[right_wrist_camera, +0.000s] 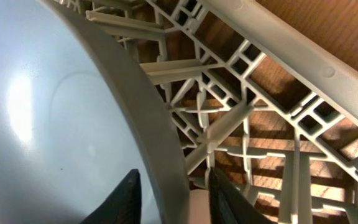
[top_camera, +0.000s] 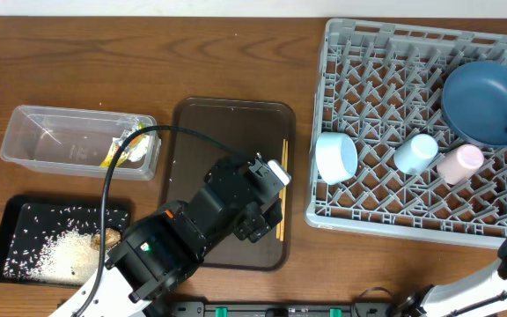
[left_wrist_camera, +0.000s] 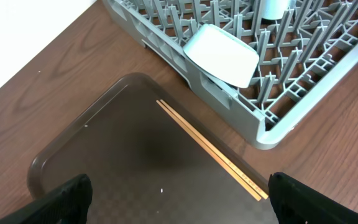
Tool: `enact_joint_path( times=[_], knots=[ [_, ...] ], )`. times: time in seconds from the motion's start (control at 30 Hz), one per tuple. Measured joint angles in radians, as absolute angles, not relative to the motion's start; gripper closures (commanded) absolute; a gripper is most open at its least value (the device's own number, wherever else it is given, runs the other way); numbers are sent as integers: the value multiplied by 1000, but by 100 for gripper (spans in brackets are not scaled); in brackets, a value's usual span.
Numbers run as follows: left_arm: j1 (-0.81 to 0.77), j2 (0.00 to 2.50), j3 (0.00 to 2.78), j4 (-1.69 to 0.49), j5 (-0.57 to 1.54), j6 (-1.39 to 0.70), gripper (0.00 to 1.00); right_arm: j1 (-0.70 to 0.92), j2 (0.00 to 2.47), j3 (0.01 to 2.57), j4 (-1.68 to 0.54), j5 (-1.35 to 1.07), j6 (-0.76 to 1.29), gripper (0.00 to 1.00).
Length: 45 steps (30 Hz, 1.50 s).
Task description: Sort waste into correct bins and load items into the dishwasher rack
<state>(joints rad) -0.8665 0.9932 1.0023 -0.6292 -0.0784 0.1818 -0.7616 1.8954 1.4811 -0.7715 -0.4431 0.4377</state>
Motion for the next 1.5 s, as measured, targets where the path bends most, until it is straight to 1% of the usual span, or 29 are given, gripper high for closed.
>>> enact_joint_path(
  times=[0.07,0.13,0.17,0.2,0.23,0.7,0.83,1.0,1.2,1.33,1.5],
  knots=[
    [-867,993,1002,-629,-78,182,9,-761,1895,1481,-769,-443,436,81],
    [-867,993,1002,-629,-78,182,9,-761,1895,1481,-766,-444,434,85],
    [-867,993,1002,-629,-78,182,9,-761,1895,1481,-766,-444,433,89],
    [-867,993,1002,-629,-78,182,9,-760,1895,1481,-767,-445,430,95],
    [-867,993,1002,-629,-78,182,9,-760,1895,1481,-768,-444,429,99],
    [-867,993,1002,-629,-78,179,9,-760,1879,1477,-758,-456,408,99],
    [-867,993,1002,-628,-78,179,9,-750,1811,1476,-759,-460,389,99],
    [-867,993,1002,-627,-78,179,9,-690,1655,1476,-793,-406,351,99],
    [-867,993,1002,-625,-78,179,9,-544,1513,1476,-836,-151,318,99],
    [-867,993,1002,-625,-78,179,9,-396,1488,1476,-836,107,312,99],
    [-867,993,1002,-625,-78,179,9,-186,1487,1475,-768,461,302,99]
  ],
)
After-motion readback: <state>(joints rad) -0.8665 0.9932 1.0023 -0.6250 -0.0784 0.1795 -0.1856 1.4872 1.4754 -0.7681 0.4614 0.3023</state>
